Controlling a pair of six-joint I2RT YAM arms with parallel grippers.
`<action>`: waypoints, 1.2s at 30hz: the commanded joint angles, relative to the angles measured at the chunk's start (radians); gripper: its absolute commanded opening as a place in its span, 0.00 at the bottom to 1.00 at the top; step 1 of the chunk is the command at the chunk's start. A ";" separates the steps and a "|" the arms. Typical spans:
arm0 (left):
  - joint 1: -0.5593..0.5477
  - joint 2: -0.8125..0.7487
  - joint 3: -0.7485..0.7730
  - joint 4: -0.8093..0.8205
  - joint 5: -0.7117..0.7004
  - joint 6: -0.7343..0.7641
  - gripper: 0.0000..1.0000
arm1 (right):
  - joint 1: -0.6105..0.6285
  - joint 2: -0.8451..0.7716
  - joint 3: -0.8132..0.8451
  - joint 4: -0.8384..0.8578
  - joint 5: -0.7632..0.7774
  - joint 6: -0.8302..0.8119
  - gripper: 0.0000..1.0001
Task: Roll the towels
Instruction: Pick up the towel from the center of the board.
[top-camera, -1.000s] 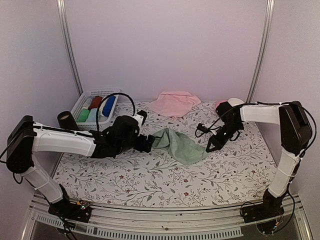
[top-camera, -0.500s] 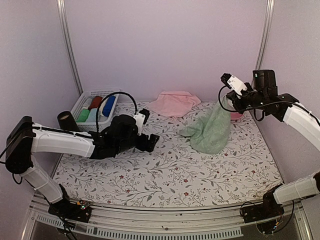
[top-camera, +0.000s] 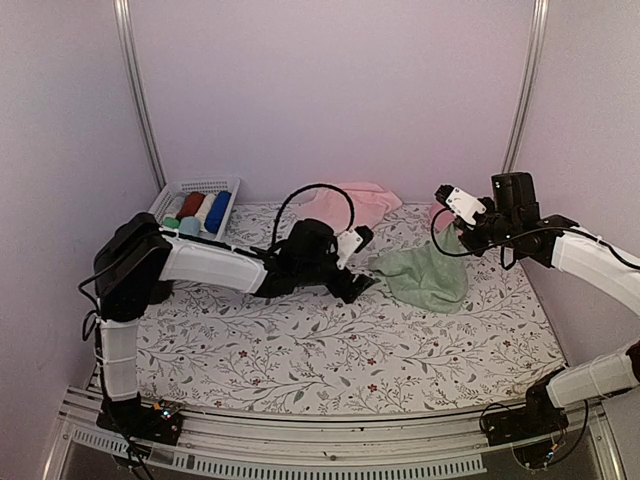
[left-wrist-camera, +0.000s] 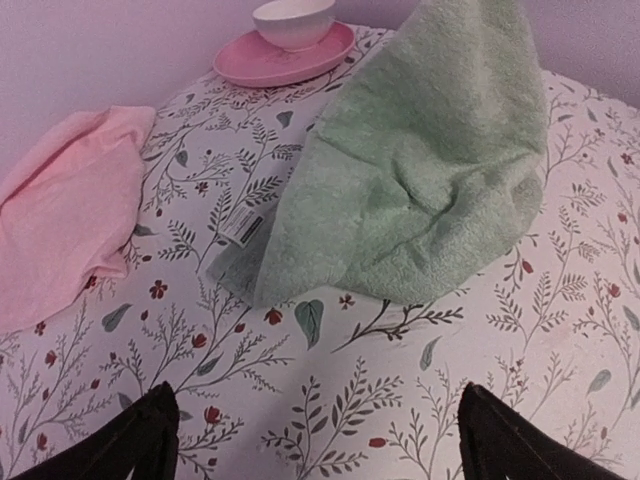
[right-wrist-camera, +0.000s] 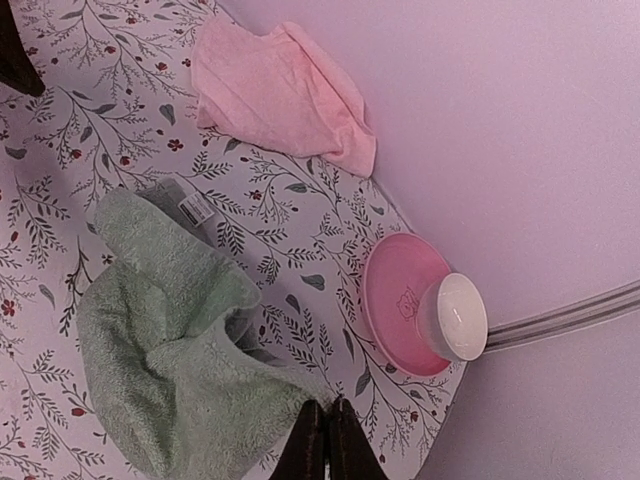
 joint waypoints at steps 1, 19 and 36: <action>0.040 0.084 0.105 -0.018 0.218 0.276 0.97 | -0.004 0.004 -0.020 0.059 0.024 -0.004 0.02; 0.176 0.446 0.593 -0.306 0.505 0.427 0.74 | -0.003 -0.003 -0.036 0.072 0.006 0.008 0.02; 0.148 0.616 0.909 -0.573 0.552 0.455 0.20 | -0.003 -0.009 -0.042 0.077 -0.015 0.022 0.02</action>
